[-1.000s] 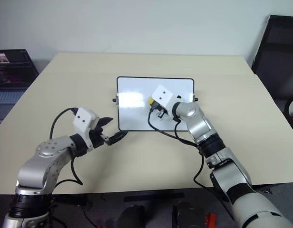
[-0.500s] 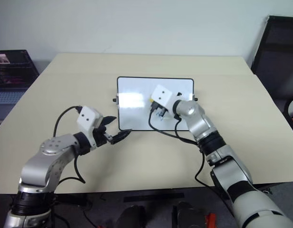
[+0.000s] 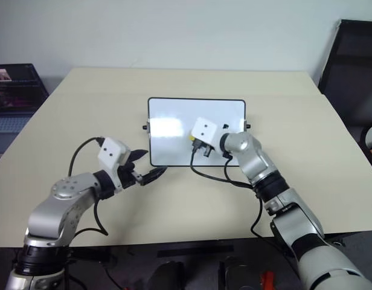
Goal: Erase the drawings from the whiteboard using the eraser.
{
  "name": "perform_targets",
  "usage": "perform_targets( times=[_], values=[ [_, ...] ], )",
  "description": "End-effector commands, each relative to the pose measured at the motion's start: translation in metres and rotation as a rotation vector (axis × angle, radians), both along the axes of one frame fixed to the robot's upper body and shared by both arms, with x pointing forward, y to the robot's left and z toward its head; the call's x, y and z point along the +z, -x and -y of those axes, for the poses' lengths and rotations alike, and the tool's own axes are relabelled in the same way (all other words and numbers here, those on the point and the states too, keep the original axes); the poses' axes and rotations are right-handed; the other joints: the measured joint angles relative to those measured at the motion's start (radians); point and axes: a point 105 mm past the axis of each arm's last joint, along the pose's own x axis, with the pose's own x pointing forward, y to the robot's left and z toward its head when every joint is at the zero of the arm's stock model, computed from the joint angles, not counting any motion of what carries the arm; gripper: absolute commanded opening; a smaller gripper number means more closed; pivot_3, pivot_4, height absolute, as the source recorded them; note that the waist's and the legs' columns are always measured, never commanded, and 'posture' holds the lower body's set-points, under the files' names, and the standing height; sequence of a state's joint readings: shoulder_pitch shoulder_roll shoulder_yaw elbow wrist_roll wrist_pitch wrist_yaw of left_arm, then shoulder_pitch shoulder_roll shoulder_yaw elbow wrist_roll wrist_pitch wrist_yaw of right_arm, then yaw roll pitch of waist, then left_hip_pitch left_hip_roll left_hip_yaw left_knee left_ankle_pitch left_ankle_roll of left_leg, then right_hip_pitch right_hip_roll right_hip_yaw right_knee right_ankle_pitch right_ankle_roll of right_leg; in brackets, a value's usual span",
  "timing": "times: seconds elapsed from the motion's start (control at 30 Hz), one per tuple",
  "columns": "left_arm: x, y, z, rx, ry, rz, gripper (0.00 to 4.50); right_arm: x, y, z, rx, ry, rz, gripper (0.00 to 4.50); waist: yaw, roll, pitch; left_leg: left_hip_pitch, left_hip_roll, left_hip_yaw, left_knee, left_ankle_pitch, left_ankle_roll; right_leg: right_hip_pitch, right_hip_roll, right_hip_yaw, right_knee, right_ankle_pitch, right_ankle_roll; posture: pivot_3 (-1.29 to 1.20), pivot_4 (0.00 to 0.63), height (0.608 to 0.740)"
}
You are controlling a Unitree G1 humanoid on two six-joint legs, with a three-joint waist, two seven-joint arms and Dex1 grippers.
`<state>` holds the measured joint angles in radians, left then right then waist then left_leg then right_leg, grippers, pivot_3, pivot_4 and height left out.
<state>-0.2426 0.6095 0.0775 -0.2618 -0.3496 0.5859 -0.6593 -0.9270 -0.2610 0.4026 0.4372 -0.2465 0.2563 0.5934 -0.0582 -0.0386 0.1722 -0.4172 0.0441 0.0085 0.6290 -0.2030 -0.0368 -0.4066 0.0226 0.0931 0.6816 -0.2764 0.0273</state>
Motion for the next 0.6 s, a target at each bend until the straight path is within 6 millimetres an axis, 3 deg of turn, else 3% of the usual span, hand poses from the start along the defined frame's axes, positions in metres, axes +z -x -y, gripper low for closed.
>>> perform_targets(
  times=[0.03, 0.27, 0.43, 0.6],
  values=[
    [0.003, 0.0, 0.001, -0.023, -0.003, 0.031, 4.5, 0.011, -0.009, 0.024, -0.087, 0.004, 0.042, 0.97, 0.003, 0.0, 0.0, 0.0, 0.0, 0.0, 0.0, 0.0, 0.0, 0.0, 0.0, 0.0, 0.0, 0.0, 0.0, 0.0, 0.15, 0.74],
    [0.001, -0.001, 0.001, -0.035, -0.003, 0.03, 4.5, -0.012, 0.013, 0.009, 0.023, 0.075, -0.055, 0.97, 0.003, 0.0, 0.0, 0.0, 0.0, 0.0, 0.0, 0.0, 0.0, 0.0, 0.0, 0.0, 0.0, 0.0, 0.0, 0.0, 0.15, 0.74],
    [0.0, -0.001, 0.004, -0.046, -0.001, 0.03, 4.5, 0.015, -0.002, 0.016, -0.088, 0.0, 0.072, 0.97, 0.0, 0.0, 0.0, 0.0, 0.001, 0.0, 0.0, 0.0, 0.0, 0.0, 0.0, 0.0, 0.0, 0.0, 0.0, 0.0, 0.15, 0.74],
    [0.001, -0.001, 0.007, -0.052, 0.0, 0.029, 4.5, 0.01, 0.01, 0.003, -0.019, -0.004, 0.041, 0.97, 0.001, 0.0, 0.0, 0.0, 0.0, 0.0, 0.0, 0.0, 0.0, 0.0, 0.0, 0.0, 0.0, 0.0, 0.0, 0.0, 0.15, 0.74]
  ],
)
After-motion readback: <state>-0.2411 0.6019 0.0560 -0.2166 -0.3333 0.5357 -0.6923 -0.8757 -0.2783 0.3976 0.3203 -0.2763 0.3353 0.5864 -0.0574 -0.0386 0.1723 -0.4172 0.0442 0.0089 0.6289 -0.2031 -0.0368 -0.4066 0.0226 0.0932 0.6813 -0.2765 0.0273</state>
